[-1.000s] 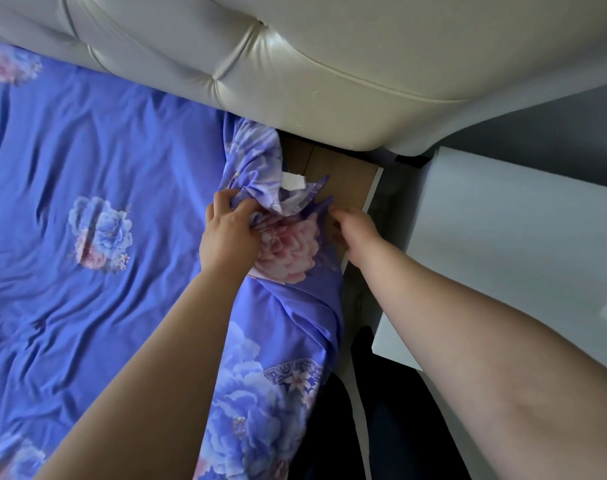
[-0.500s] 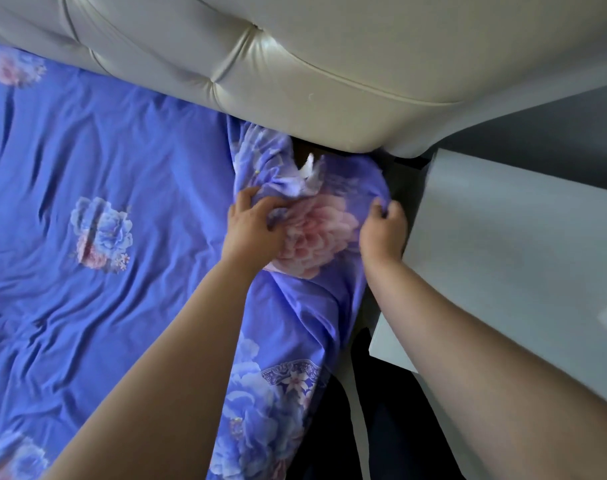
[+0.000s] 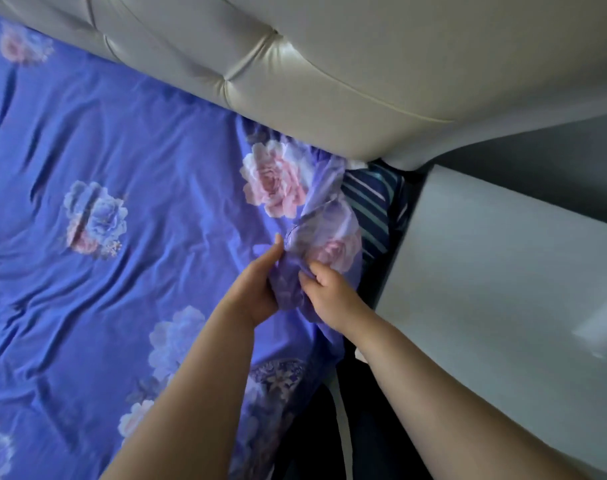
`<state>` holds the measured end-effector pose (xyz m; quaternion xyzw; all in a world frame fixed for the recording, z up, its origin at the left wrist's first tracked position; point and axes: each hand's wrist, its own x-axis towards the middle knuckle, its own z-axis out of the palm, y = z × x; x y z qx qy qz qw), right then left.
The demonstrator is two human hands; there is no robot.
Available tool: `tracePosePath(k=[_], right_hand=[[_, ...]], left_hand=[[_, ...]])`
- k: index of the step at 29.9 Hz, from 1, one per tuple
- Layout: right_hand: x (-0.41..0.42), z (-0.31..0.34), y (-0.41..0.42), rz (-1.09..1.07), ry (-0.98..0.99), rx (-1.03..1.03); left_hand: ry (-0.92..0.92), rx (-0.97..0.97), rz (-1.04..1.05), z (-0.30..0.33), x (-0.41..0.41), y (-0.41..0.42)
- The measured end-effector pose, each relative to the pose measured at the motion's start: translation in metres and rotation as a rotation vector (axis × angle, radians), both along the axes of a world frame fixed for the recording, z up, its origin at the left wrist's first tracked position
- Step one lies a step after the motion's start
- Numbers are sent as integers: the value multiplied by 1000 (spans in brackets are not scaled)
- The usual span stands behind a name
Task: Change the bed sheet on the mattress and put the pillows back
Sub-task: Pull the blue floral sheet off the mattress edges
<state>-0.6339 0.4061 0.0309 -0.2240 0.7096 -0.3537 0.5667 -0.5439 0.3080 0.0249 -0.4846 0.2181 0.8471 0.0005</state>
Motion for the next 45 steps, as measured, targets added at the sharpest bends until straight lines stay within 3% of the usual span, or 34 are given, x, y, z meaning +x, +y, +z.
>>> tracePosePath(k=[4, 6, 9, 11, 14, 18, 25, 30, 33, 35, 36, 38, 40, 42, 45], right_hand=[[38, 3, 5, 250, -280, 131], [61, -1, 11, 166, -279, 156], [81, -1, 21, -162, -216, 193], [97, -3, 25, -214, -165, 218], [134, -9, 28, -71, -52, 226], [188, 9, 18, -20, -55, 191], [332, 66, 58, 262, -105, 249], [440, 92, 131, 407, -79, 331], [470, 100, 163, 552, -8, 328], [483, 108, 174, 611, 46, 306], [488, 111, 176, 607, 55, 299], [498, 113, 173, 549, 82, 275], [508, 115, 171, 469, 102, 215], [520, 121, 172, 435, 101, 155], [547, 132, 192, 417, 50, 119]], left_hand=[[-375, -256, 44, -7, 15, -7], [-519, -366, 69, -11, 31, -6], [-750, -639, -106, -11, 73, 5], [-782, -720, -243, -11, 106, 18], [-862, -783, -450, -17, 161, 37], [-832, -783, -557, -5, 240, 68], [-741, -841, -675, 69, 387, 147], [-896, -768, -793, 109, 493, 170], [-982, -769, -574, 133, 530, 169], [-975, -824, -217, 148, 546, 153], [-935, -824, 59, 160, 554, 136], [-707, -789, 676, 183, 579, 93], [-353, -652, 1044, 201, 608, 63], [-203, -602, 1075, 215, 625, 76], [-340, -605, 810, 206, 631, 154]])
